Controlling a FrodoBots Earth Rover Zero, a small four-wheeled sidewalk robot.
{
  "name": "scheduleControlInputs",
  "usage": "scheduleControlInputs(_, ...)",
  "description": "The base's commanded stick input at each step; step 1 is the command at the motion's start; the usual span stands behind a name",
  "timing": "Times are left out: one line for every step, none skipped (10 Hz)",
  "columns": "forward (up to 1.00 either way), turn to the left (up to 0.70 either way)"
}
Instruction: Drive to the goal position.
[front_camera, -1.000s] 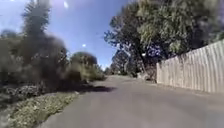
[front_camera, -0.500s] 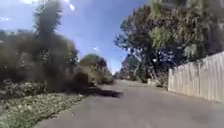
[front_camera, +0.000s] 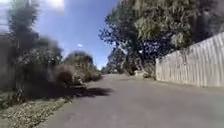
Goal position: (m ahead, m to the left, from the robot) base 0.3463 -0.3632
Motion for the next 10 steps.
scheduleControlInputs(0.64,0.0)
scheduleControlInputs(0.55,0.0)
scheduleControlInputs(0.46,0.0)
scheduleControlInputs(0.37,0.0)
scheduleControlInputs(0.28,0.0)
scheduleControlInputs(0.19,0.0)
scheduleControlInputs(0.11,0.0)
scheduleControlInputs(0.02,0.0)
scheduleControlInputs(0.0,0.0)
scheduleControlInputs(0.0,0.0)
